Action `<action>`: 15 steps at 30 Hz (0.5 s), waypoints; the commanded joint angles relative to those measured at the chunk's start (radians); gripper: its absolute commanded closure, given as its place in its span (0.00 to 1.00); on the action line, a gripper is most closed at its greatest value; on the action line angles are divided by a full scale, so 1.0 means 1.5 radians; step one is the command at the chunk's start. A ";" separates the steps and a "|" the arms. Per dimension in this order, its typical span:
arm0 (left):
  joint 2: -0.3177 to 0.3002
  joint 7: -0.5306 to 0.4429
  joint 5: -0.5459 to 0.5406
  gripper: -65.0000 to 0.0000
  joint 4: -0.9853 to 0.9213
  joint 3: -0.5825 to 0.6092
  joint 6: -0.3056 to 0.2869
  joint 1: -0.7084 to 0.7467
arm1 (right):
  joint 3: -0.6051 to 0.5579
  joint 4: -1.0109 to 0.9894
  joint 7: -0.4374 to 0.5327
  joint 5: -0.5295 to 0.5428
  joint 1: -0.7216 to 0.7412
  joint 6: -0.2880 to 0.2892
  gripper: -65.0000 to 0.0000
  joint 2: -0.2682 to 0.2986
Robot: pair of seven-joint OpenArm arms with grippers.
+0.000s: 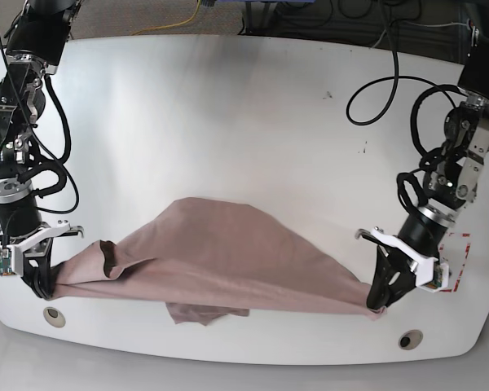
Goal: Layout the t-shirt on the table in an organized manner, then fold the t-shirt properly
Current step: 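Pull the t-shirt taut between both grippers, moving them apart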
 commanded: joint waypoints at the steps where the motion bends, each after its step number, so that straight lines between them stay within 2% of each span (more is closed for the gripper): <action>1: -0.036 -0.022 -0.020 1.00 0.017 -0.013 0.004 -0.035 | 0.005 0.012 0.021 -0.002 0.035 -0.007 1.00 0.024; 12: -0.147 -0.022 -0.097 1.00 0.021 -0.012 0.003 -0.130 | -0.001 0.012 0.021 0.004 0.105 -0.007 1.00 0.073; 15: -0.172 -0.022 -0.117 1.00 0.021 -0.011 0.002 -0.160 | -0.025 0.012 0.021 0.004 0.135 -0.007 1.00 0.080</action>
